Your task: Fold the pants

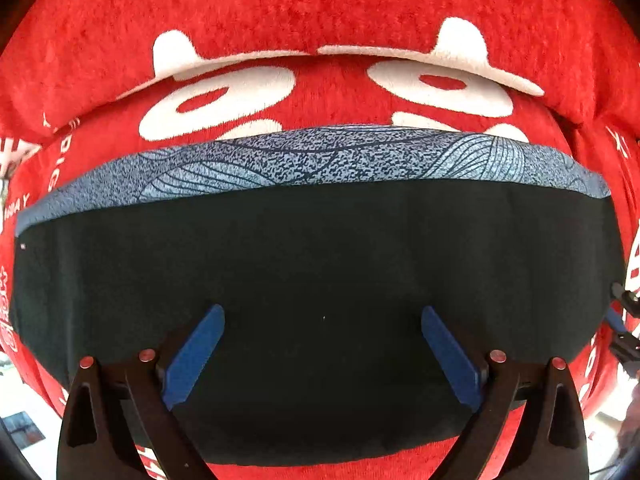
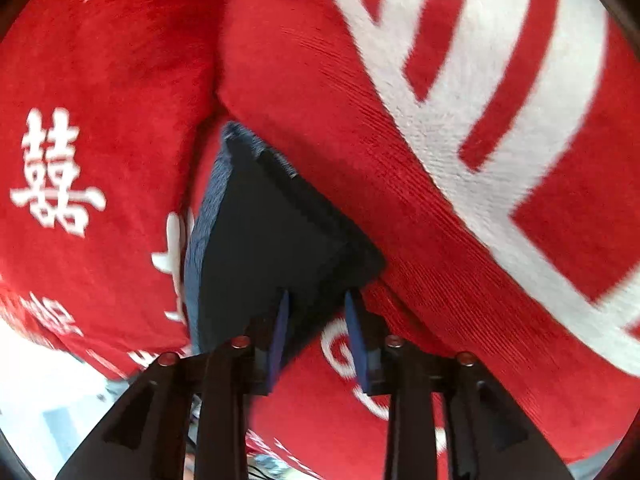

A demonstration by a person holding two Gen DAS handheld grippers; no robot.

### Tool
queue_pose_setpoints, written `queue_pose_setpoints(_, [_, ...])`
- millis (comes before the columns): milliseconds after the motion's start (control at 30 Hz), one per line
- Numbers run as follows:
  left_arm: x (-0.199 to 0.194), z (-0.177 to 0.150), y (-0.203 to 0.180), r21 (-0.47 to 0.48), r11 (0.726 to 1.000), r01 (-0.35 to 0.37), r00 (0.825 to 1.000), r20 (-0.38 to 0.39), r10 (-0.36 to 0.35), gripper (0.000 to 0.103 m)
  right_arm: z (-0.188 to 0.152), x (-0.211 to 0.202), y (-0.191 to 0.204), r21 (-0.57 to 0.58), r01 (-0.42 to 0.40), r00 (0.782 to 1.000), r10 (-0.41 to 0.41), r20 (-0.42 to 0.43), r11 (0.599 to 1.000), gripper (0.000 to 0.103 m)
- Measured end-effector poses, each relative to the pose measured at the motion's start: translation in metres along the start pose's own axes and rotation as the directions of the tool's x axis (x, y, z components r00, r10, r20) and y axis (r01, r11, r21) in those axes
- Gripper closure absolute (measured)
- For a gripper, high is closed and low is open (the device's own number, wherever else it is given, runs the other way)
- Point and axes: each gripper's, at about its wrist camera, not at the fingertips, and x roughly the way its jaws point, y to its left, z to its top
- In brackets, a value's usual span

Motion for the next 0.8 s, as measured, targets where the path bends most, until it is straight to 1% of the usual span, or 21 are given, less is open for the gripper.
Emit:
queue_pose_setpoints(33, [0.000, -0.003, 0.000, -0.002, 1.000, -0.001, 1.000, -0.001, 0.001, 0.003, 0.001, 0.002, -0.003, 0.032, -0.027, 0.999, 0.027, 0.018, 0.999, 0.069])
queue_pose_setpoints(67, [0.000, -0.004, 0.001, 0.001, 1.000, -0.001, 1.000, -0.002, 0.001, 0.003, 0.002, 0.001, -0.002, 0.043, -0.028, 0.999, 0.027, 0.022, 0.999, 0.073])
queue_pose_setpoints(100, [0.000, -0.003, -0.002, 0.006, 1.000, 0.000, 1.000, -0.007, 0.000, 0.003, 0.004, -0.001, 0.001, 0.040, -0.017, 1.000, 0.016, 0.022, 0.999, 0.086])
queue_pose_setpoints(133, [-0.001, -0.004, -0.002, 0.016, 1.000, 0.003, 1.000, -0.012, -0.002, 0.003, 0.003, -0.005, 0.006, 0.021, -0.011, 1.000, 0.011, 0.021, 1.000, 0.092])
queue_pose_setpoints(200, [-0.003, -0.009, -0.002, 0.035, 0.999, 0.006, 1.000, -0.019, -0.005, 0.003, -0.001, -0.025, 0.020, -0.047, -0.010, 0.999, 0.012, 0.042, 0.999, 0.097])
queue_pose_setpoints(267, [-0.003, -0.017, -0.002, 0.055, 0.998, 0.006, 1.000, -0.025, -0.005, 0.003, -0.004, -0.038, 0.025, -0.081, 0.007, 0.998, -0.002, 0.056, 0.997, 0.097])
queue_pose_setpoints(300, [-0.002, -0.022, -0.001, 0.056, 0.998, 0.008, 1.000, -0.019, -0.006, 0.003, -0.004, -0.038, 0.024, -0.093, 0.037, 0.998, -0.032, 0.055, 0.995, 0.100])
queue_pose_setpoints(333, [-0.001, -0.026, 0.000, 0.051, 0.999, 0.006, 1.000, -0.004, -0.006, 0.000, -0.002, -0.036, 0.023, -0.107, 0.101, 0.994, -0.095, 0.059, 0.989, 0.100])
queue_pose_setpoints(367, [0.000, -0.027, 0.001, 0.048, 0.999, -0.002, 1.000, 0.001, 0.002, 0.000, 0.003, -0.030, 0.017, -0.109, 0.179, 0.983, -0.173, 0.058, 0.978, 0.100])
queue_pose_setpoints(400, [0.000, -0.029, 0.001, 0.043, 0.999, -0.002, 1.000, -0.002, 0.002, 0.000, 0.007, -0.029, 0.009, -0.093, 0.223, 0.974, -0.219, 0.050, 0.970, 0.100])
queue_pose_setpoints(433, [-0.001, -0.029, 0.002, 0.032, 0.999, -0.001, 1.000, -0.015, 0.001, 0.000, 0.009, -0.030, 0.002, -0.065, 0.226, 0.974, -0.223, 0.047, 0.972, 0.103])
queue_pose_setpoints(467, [-0.003, -0.030, 0.003, 0.028, 1.000, 0.004, 1.000, -0.026, -0.003, 0.000, 0.008, -0.035, 0.000, -0.038, 0.205, 0.978, -0.202, 0.060, 0.978, 0.102])
queue_pose_setpoints(500, [-0.006, -0.032, 0.004, 0.030, 0.999, 0.010, 0.999, -0.035, -0.009, 0.000, 0.006, -0.040, 0.005, -0.045, 0.217, 0.974, -0.213, 0.081, 0.975, 0.095])
queue_pose_setpoints(533, [-0.009, -0.031, 0.006, 0.036, 0.999, 0.005, 0.999, -0.037, -0.003, 0.000, 0.002, -0.044, 0.013, -0.076, 0.244, 0.966, -0.236, 0.101, 0.967, 0.094])
queue_pose_setpoints(567, [-0.012, -0.033, 0.010, 0.042, 0.999, -0.002, 0.999, -0.038, 0.003, 0.000, -0.003, -0.046, 0.026, -0.130, 0.262, 0.963, -0.250, 0.105, 0.956, 0.093])
queue_pose_setpoints(600, [-0.015, -0.034, 0.012, 0.045, 0.999, -0.005, 0.999, -0.039, 0.007, 0.000, -0.006, -0.047, 0.036, -0.176, 0.273, 0.961, -0.258, 0.101, 0.946, 0.089])
queue_pose_setpoints(633, [-0.020, -0.036, 0.016, 0.042, 0.999, -0.008, 0.999, -0.042, 0.010, 0.000, -0.010, -0.044, 0.050, -0.232, 0.282, 0.959, -0.267, 0.096, 0.931, 0.078])
queue_pose_setpoints(667, [-0.025, -0.038, 0.020, 0.037, 0.999, -0.010, 0.999, -0.044, 0.012, 0.000, -0.014, -0.040, 0.067, -0.292, 0.290, 0.957, -0.276, 0.088, 0.911, 0.072])
queue_pose_setpoints(700, [-0.030, -0.038, 0.028, 0.028, 1.000, -0.010, 0.999, -0.040, 0.011, 0.000, -0.017, -0.036, 0.080, -0.334, 0.289, 0.957, -0.277, 0.082, 0.897, 0.062])
queue_pose_setpoints(733, [-0.037, -0.039, 0.031, 0.020, 1.000, -0.012, 0.999, -0.033, 0.013, 0.000, -0.021, -0.031, 0.093, -0.373, 0.281, 0.959, -0.273, 0.075, 0.884, 0.059])
queue_pose_setpoints(800, [-0.048, -0.042, 0.046, -0.002, 1.000, -0.014, 1.000, -0.016, 0.014, 0.000, -0.034, -0.019, 0.119, -0.444, 0.266, 0.962, -0.268, 0.061, 0.855, 0.059])
